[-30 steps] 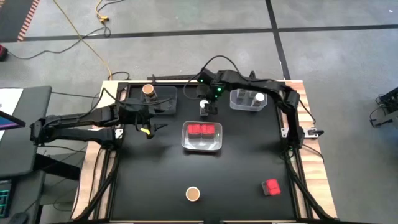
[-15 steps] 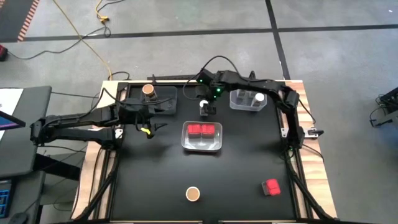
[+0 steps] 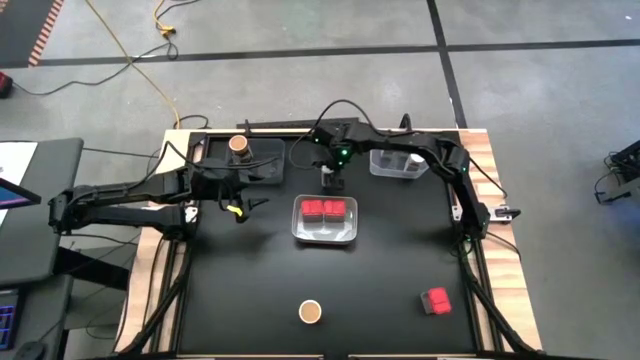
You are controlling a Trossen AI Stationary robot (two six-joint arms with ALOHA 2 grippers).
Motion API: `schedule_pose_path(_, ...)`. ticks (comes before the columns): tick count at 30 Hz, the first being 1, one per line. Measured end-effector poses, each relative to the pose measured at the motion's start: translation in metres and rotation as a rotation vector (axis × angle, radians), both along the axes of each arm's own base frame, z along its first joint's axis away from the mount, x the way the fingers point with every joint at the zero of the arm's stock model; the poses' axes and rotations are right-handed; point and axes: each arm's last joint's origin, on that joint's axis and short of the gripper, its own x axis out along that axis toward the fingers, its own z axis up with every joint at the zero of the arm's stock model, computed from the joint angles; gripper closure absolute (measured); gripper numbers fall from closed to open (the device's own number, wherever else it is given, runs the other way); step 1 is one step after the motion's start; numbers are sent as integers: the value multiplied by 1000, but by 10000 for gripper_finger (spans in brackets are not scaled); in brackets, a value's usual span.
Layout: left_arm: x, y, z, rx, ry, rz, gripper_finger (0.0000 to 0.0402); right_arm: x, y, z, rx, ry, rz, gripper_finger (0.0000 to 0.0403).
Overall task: Sort spices by type
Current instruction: Put the white seasoning bottle into the transparent bin
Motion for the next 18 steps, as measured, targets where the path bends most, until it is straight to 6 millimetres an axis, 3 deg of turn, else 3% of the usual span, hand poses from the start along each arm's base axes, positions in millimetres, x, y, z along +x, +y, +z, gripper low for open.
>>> schedule_pose_path(6,0,0,0,8,0,8,91,-3,-3,0,3,7,-8,182)
schedule_pose_path(12,0,0,1,9,-3,9,91,-8,-1,6,12,32,-4,186)
schedule_pose_path(15,0,0,1,5,-5,10,91,-21,-2,26,12,30,-18,186)
schedule_pose_path(18,0,0,1,5,-8,10,90,-41,-11,58,-1,-23,-83,186)
